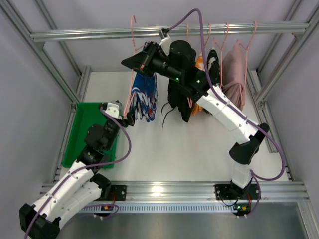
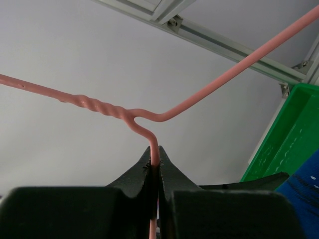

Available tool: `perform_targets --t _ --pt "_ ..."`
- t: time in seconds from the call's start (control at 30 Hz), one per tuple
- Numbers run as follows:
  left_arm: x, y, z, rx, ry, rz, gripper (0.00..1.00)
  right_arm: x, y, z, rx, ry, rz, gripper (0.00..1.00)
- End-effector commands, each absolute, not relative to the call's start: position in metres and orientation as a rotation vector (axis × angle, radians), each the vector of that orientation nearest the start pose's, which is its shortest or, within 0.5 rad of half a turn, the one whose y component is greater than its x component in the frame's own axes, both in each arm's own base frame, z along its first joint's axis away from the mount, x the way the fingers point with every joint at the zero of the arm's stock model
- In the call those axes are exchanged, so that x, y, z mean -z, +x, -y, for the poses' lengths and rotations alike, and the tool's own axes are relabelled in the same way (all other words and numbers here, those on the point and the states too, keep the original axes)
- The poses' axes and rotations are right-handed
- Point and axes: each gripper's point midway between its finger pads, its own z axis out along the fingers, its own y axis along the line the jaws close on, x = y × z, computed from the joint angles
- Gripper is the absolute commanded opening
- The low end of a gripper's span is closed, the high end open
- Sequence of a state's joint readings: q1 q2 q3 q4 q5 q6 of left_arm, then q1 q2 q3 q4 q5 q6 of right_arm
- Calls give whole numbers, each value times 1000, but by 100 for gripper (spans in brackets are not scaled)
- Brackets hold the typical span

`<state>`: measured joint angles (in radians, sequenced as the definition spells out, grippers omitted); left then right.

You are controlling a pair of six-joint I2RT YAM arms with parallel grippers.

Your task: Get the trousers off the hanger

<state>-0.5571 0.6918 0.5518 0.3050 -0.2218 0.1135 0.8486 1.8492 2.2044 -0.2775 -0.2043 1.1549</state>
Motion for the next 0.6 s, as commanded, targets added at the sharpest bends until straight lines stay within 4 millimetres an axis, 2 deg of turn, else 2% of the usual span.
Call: perform_targets --t 0.0,0.37,0.57 --pt "-327 291 130 236 252 -1327 80 -627 255 -402 -1856 -39 -1377 0" --pt "-342 303 139 244 250 -1281 83 -626 244 -410 -1908 -57 -1392 0" --pt "-342 306 130 189 219 -1284 74 -630 240 -406 -1913 -62 -1389 0"
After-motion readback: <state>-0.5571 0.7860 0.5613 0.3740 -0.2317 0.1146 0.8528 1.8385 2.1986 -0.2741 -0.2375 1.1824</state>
